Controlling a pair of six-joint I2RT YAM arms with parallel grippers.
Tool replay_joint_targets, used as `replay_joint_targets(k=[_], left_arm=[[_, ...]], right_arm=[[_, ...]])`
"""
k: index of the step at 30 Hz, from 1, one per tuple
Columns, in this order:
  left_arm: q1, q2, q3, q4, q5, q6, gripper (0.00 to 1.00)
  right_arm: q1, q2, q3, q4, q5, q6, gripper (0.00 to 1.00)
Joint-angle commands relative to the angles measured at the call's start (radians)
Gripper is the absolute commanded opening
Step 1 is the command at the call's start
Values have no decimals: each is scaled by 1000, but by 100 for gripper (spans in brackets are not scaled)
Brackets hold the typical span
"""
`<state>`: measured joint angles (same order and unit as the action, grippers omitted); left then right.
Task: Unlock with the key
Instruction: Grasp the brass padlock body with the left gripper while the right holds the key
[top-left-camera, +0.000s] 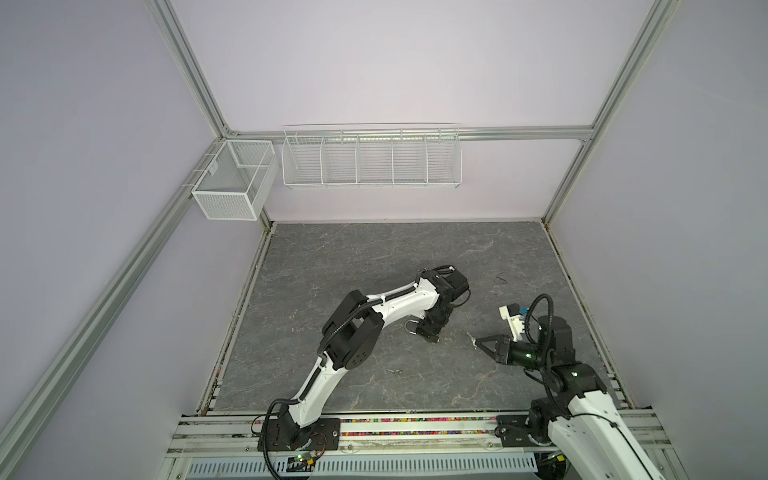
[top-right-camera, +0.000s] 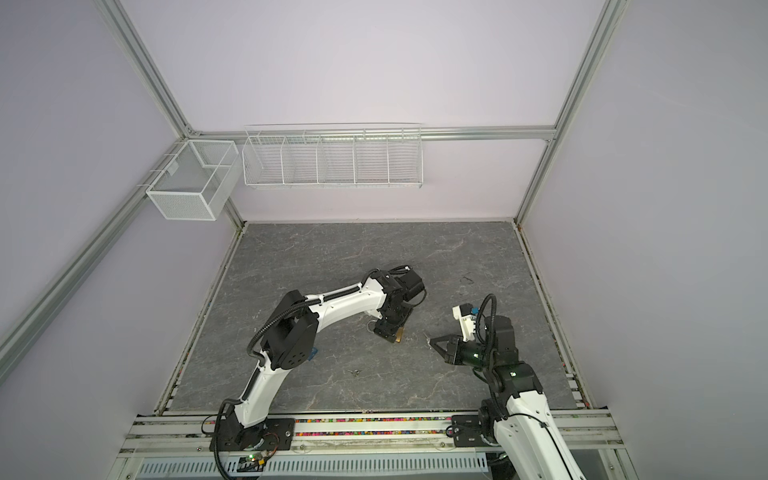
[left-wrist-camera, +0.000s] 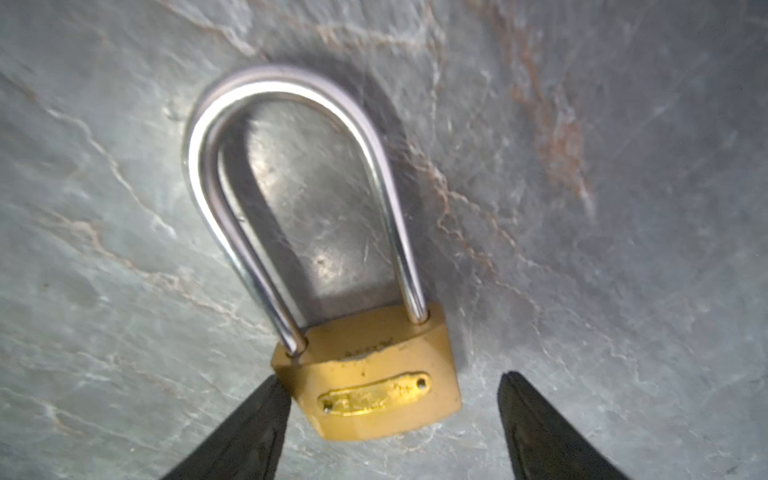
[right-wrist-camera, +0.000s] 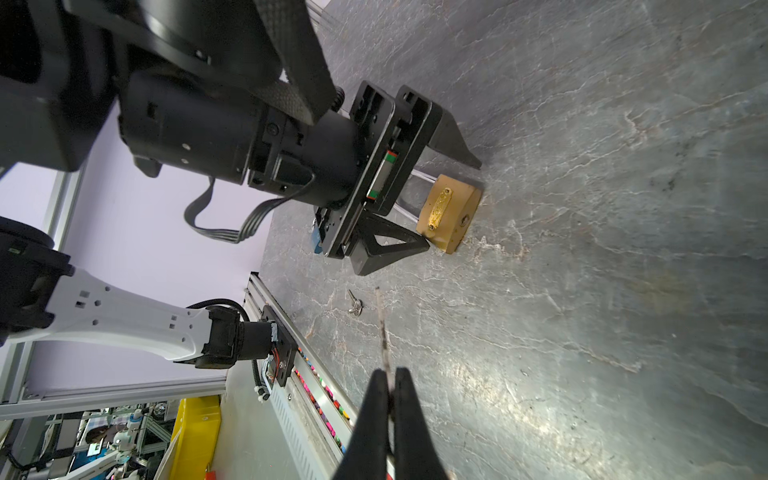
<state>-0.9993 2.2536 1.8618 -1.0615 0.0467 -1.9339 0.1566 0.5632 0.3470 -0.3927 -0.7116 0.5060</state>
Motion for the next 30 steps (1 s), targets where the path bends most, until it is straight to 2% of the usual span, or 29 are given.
replay_joint_targets(k=[1, 14, 24, 30], left_arm=[[4, 39, 52, -99, -2, -41, 79], [4, 52, 23, -68, 13, -82, 75], [18, 53, -44, -45, 55, -64, 70], [28, 50, -89, -43, 81, -32, 70]], right_arm=[[-8, -14, -19, -5, -26, 6, 6], [-12, -8, -26, 18, -46, 11, 6], [-14, -31, -31, 19, -50, 16, 6], [-16, -53, -37, 19, -37, 21, 6]])
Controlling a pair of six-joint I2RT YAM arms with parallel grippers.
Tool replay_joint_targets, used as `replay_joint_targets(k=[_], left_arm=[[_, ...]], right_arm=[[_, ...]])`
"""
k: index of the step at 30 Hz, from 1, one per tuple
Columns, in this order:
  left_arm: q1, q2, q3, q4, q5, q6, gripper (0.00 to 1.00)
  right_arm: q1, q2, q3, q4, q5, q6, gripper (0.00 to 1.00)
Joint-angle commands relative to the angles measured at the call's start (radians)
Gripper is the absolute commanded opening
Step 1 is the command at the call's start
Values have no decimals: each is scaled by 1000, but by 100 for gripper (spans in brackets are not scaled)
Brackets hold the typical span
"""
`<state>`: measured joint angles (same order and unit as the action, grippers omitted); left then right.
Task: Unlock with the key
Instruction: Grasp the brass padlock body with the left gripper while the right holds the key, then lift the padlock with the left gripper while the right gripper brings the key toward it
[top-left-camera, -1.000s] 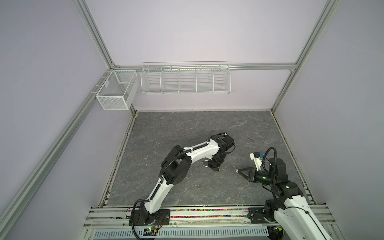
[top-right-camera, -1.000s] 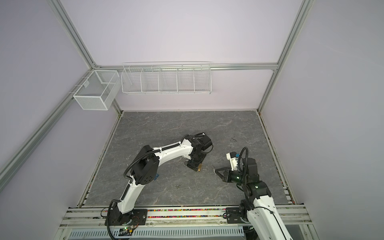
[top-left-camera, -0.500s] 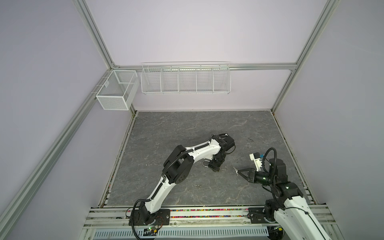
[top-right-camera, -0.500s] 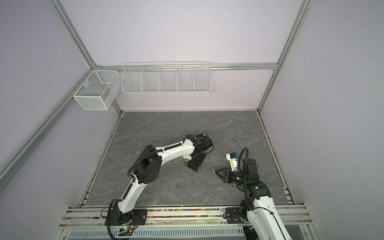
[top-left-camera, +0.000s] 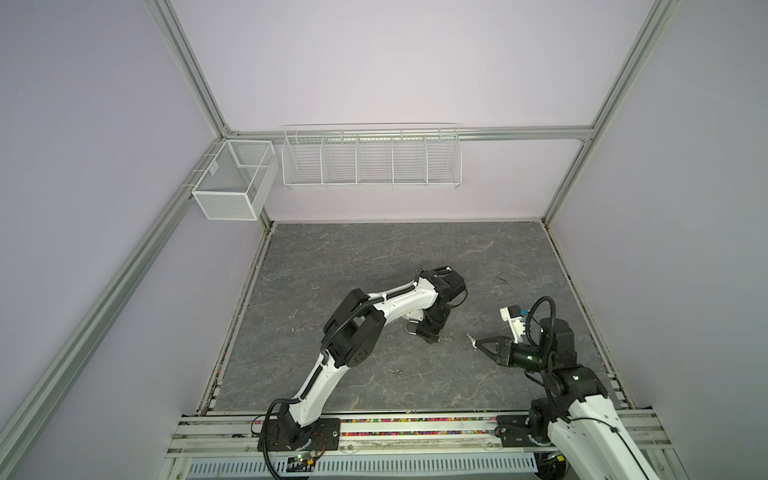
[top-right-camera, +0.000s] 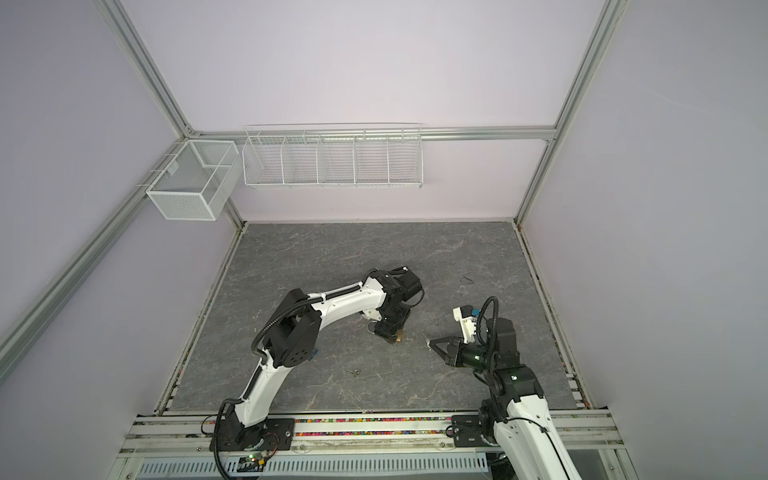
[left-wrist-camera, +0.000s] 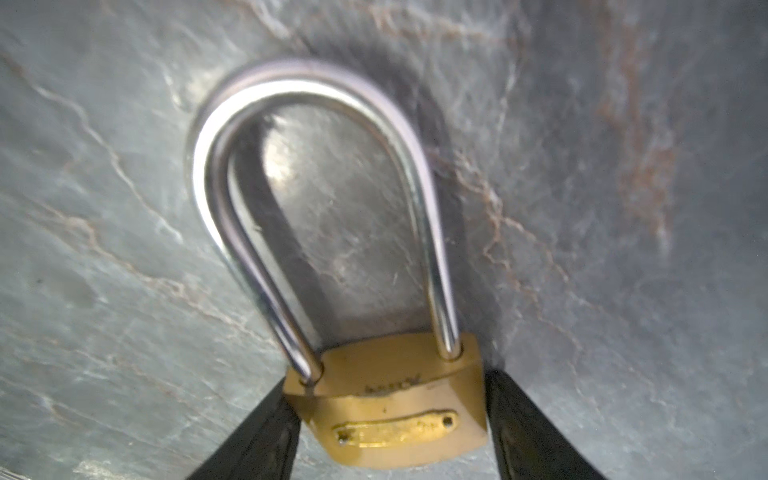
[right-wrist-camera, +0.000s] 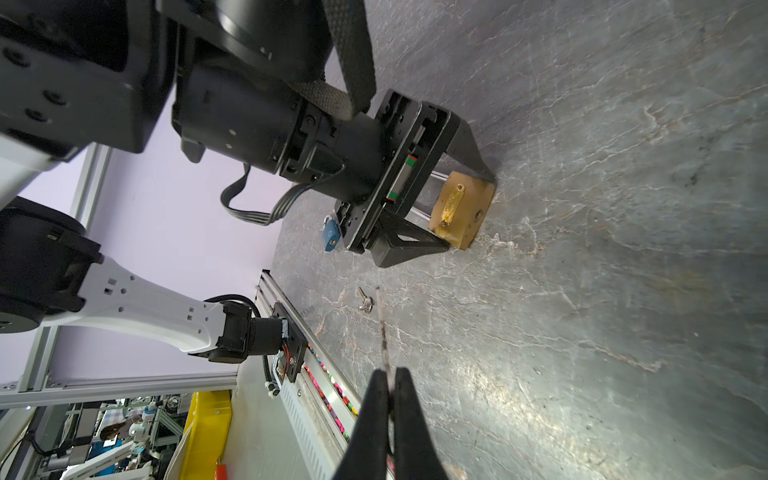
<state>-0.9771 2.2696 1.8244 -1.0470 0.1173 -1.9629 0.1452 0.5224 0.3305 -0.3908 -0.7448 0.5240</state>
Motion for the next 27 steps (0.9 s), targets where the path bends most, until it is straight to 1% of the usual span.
replay_joint_targets(k=[1, 6, 9, 12, 17, 21, 23, 24, 26, 27], left_arm=[[7, 34, -58, -50, 13, 2, 71], [13, 53, -57, -63, 39, 16, 71], [17, 57, -45, -87, 33, 22, 68], [28, 65, -42, -89, 37, 34, 63], [31, 66, -33, -54, 25, 76, 50], [31, 62, 68, -128, -59, 180, 46], [31, 43, 104, -153, -122, 252, 42], [30, 30, 105, -151, -145, 281, 38], [31, -21, 54, -75, -187, 361, 22], [31, -54, 16, -46, -206, 382, 21]], right_arm=[[-6, -14, -19, 17, -5, 3, 6], [-8, 3, -16, 21, -17, 1, 6], [-9, 7, -18, 26, -18, 1, 6], [-12, 0, -19, 24, -12, 2, 6], [-15, -12, -19, 15, -14, 5, 6], [-18, 13, -19, 26, -26, 9, 6], [-18, 20, -28, 43, -38, 21, 6], [-18, 22, -40, 62, -47, 35, 6], [-18, 16, -80, 128, -79, 82, 6], [-18, 8, -108, 178, -97, 115, 6]])
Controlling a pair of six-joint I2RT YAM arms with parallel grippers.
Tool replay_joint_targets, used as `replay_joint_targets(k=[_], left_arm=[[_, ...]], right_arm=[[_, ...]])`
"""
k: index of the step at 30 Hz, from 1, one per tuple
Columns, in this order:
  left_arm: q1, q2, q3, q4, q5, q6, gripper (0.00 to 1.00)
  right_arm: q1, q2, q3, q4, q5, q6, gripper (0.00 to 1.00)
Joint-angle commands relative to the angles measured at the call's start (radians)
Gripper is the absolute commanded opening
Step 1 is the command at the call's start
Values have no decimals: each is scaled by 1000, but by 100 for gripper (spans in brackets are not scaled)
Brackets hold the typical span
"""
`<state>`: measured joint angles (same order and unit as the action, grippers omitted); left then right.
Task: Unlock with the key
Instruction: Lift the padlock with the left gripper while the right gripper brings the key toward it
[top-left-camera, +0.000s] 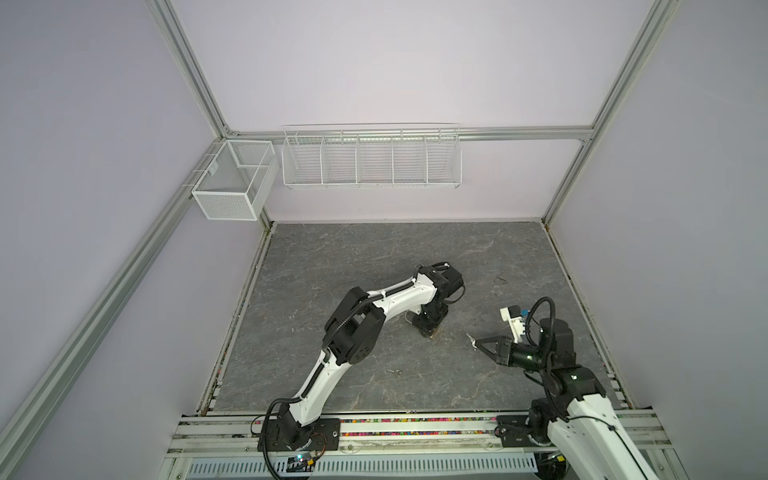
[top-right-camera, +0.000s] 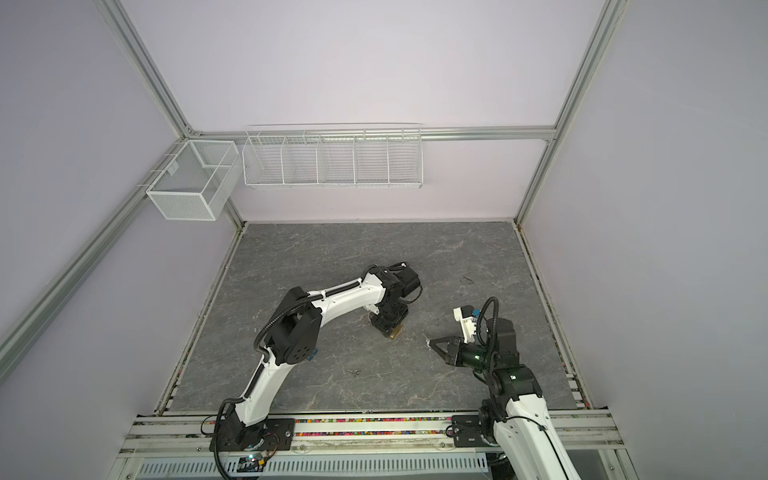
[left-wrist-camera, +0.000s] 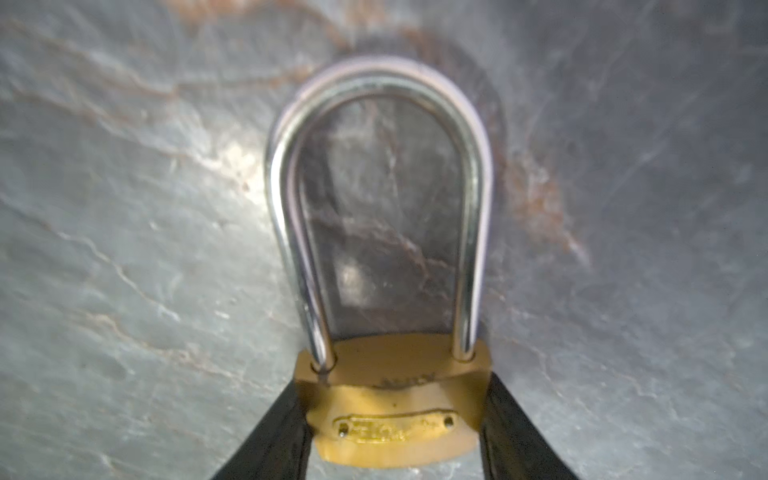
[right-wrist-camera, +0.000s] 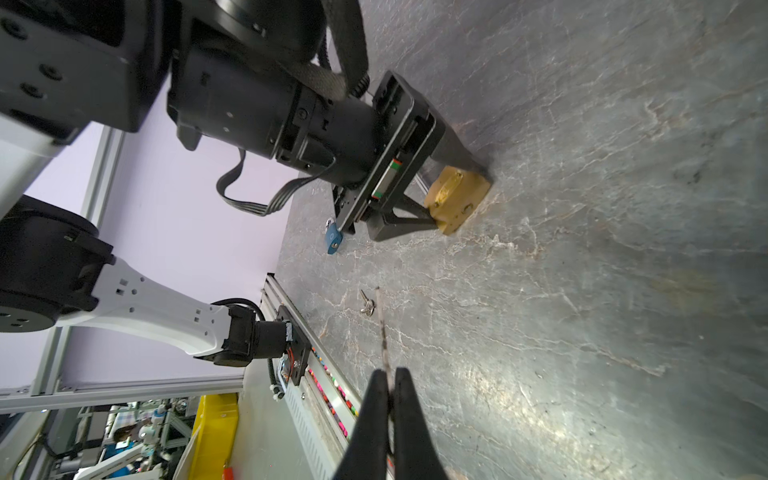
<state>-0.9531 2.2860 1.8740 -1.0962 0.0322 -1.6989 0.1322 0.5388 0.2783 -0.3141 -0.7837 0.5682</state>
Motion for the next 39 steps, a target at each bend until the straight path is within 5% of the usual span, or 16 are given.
replay_joint_targets(k=[1, 4, 6, 11, 15, 18, 22, 39], left_arm=[[7, -108, -84, 49, -135, 144, 21], [7, -222, -236, 190, -164, 220, 14], [3, -290, -309, 241, -194, 264, 0], [-4, -396, -414, 320, -212, 334, 0], [-19, -485, -581, 578, -107, 367, 0], [-42, -578, -756, 880, -90, 341, 0], [-47, -618, -821, 974, -52, 284, 0], [-81, -579, -1016, 1449, -23, 73, 0]], right_arm=[[-5, -19, -83, 156, -74, 106, 6], [-3, -64, -123, 243, -94, 170, 6], [1, -83, -118, 239, -80, 161, 6], [25, -48, -137, 281, -42, 170, 6], [139, -35, -175, 386, 62, 195, 6], [237, -97, -162, 313, 197, 129, 6], [271, -140, -186, 311, 273, 160, 6], [486, 293, -53, 463, 494, 116, 6]])
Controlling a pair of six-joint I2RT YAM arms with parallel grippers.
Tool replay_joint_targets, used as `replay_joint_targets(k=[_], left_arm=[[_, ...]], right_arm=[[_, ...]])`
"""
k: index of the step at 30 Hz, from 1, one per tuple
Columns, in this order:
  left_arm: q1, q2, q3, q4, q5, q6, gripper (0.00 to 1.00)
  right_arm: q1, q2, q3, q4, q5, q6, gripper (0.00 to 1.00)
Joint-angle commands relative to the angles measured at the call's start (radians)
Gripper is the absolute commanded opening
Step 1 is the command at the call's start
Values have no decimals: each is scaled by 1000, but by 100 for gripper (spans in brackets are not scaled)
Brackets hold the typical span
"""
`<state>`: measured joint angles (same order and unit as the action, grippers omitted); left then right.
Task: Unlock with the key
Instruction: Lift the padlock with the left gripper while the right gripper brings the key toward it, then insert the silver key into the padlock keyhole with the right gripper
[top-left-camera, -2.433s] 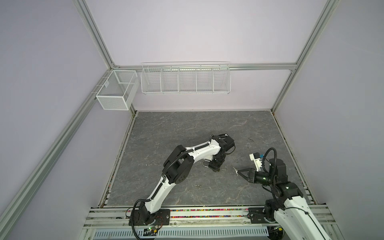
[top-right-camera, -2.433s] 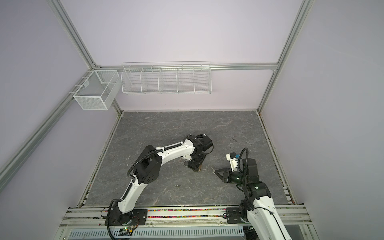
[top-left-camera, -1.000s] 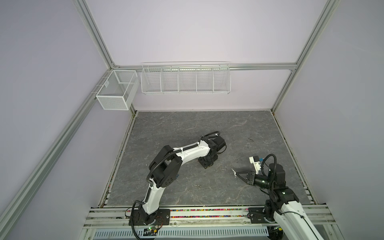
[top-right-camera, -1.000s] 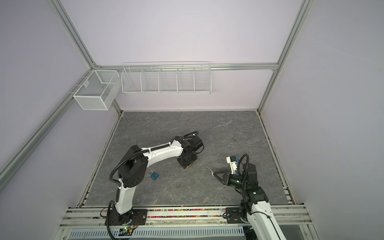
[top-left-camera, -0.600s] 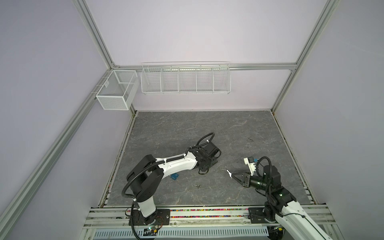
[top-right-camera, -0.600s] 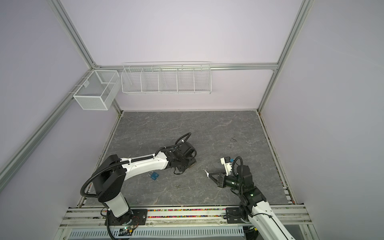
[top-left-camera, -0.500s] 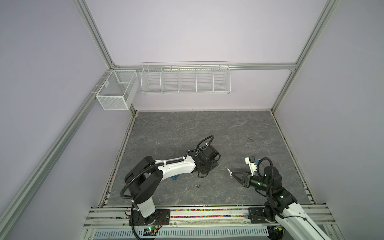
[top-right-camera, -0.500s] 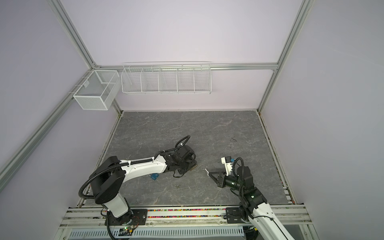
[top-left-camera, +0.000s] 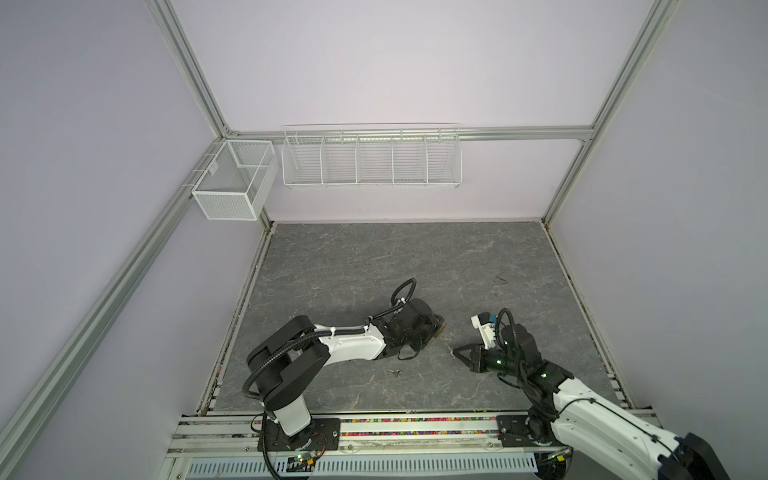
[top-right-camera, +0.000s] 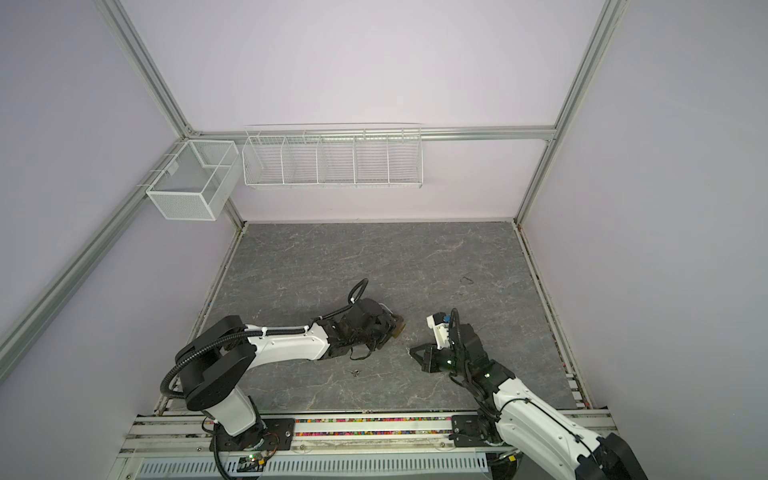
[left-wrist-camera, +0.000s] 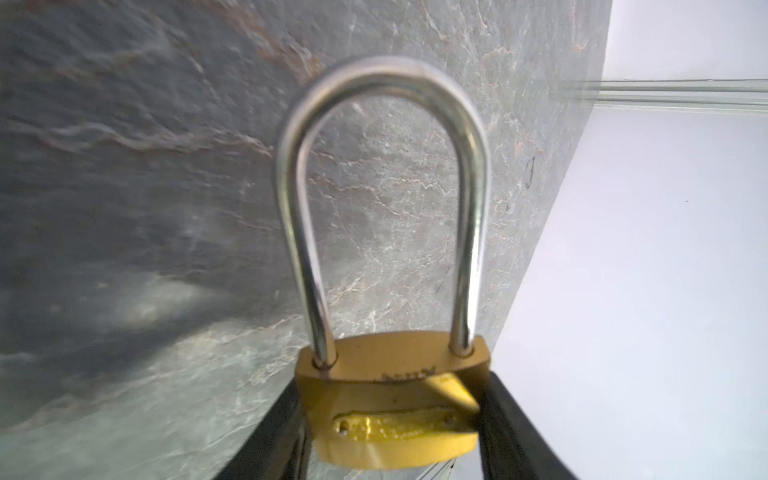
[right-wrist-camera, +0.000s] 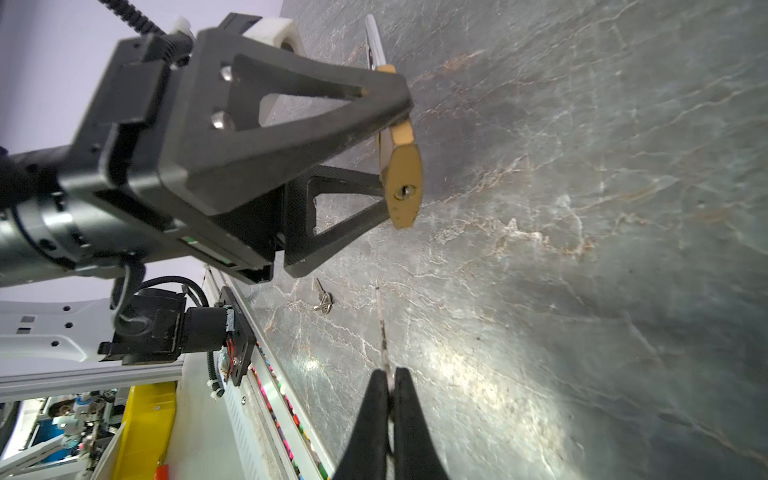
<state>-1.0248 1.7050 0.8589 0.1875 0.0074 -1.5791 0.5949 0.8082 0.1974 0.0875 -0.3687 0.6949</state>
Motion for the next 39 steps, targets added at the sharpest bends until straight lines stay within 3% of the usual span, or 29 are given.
replay_joint_targets(k=[1, 9, 39], left_arm=[[-9, 5, -8, 183, 2, -54, 0], [-9, -1, -26, 188, 17, -50, 0], [-10, 34, -24, 241, 48, -45, 0]], right_arm=[[31, 29, 35, 58, 99, -9, 6], [35, 13, 42, -5, 190, -23, 6], [35, 82, 118, -32, 260, -36, 6]])
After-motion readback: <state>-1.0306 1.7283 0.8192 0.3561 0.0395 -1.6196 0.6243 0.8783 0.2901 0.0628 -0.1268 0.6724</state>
